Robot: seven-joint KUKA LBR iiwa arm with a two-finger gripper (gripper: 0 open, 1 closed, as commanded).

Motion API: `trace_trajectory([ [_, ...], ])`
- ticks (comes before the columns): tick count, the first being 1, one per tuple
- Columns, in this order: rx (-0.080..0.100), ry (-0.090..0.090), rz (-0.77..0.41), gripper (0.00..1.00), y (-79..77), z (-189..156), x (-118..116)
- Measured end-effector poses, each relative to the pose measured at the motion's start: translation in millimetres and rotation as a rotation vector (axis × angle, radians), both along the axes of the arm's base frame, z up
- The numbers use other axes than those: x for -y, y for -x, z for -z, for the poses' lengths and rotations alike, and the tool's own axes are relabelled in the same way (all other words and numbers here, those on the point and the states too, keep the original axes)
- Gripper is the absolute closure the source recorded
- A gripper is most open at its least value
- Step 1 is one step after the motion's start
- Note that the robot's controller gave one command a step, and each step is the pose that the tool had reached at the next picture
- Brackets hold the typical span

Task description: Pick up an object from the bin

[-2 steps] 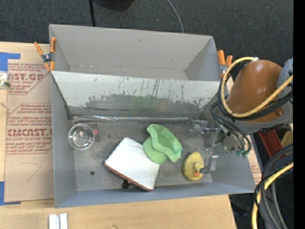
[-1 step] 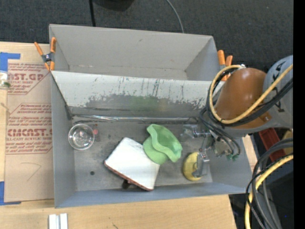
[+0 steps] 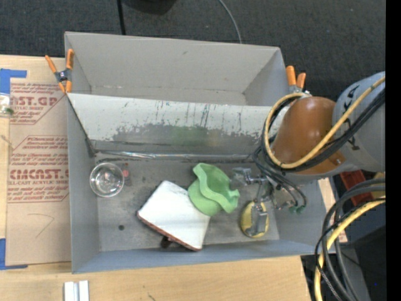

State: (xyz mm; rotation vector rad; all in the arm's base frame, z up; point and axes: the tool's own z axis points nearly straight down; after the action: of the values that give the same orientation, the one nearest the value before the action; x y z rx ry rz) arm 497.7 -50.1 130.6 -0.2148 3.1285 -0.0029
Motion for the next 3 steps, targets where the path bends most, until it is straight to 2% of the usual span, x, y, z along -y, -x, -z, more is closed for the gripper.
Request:
trace_trajectory([
  [1,-0.007,-0.002,-0.049,0.0,-0.9,20.0,-12.2],
  [2,-0.002,0.0,-0.106,0.0,-3.7,35.2,-19.2],
  [3,-0.004,-0.001,-0.145,0.0,-2.2,46.3,-26.6],
])
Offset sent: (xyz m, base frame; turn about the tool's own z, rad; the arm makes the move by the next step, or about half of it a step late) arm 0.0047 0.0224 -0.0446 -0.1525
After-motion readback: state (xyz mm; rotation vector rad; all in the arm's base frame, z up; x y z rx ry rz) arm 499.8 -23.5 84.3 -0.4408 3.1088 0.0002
